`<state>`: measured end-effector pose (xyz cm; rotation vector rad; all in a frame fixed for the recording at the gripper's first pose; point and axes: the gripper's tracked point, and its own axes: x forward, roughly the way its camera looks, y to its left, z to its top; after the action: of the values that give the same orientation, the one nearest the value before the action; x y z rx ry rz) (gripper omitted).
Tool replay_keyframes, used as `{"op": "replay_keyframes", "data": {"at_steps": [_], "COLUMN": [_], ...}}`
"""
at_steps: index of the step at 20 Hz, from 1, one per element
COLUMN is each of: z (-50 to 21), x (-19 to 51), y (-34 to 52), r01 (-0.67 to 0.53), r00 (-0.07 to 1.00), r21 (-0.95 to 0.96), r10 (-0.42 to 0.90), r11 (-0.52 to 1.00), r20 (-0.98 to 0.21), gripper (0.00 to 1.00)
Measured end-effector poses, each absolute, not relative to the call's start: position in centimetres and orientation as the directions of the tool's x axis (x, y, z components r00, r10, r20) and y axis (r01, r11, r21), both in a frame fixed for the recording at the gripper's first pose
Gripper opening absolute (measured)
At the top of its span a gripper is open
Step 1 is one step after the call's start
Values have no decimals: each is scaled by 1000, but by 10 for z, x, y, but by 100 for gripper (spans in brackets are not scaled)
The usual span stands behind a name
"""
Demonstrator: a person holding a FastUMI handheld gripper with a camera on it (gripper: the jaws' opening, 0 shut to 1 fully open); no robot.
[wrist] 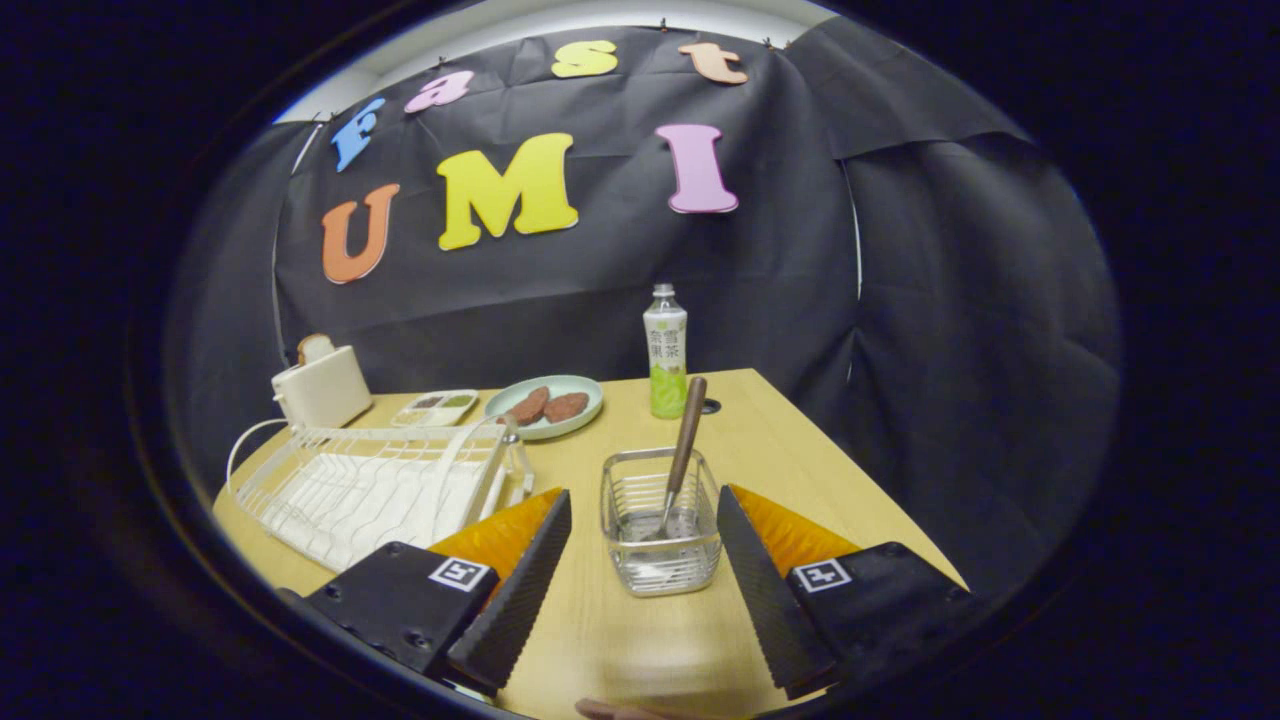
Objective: Take the plate from the dish rack, then take the spoon from the basket and place it into the plate.
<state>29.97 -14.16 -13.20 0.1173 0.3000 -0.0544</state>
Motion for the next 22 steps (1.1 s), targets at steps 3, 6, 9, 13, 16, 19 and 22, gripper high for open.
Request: {"op": "replay_keyframes", "data": {"at_steps": [3,6,9,13,16,19,22], "z": [-121,-122,-126,-133,-133,-134,-132], "x": [332,360,376,389,394,396,392], "y": [-162,-169,-167,-158,-151,-145,-138], "r01": [58,32,-5,-32,-65,-75,-98], "r00": [961,955,941,925,920,921,919], "r21": [154,129,101,118,119,134,153], "r10": [-13,9,39,74,105,120,148], "r11": [986,991,995,992,991,988,983], "r20": [-278,-298,-336,-373,-378,-371,-365], "gripper": [93,91,89,70,63,34,20]}}
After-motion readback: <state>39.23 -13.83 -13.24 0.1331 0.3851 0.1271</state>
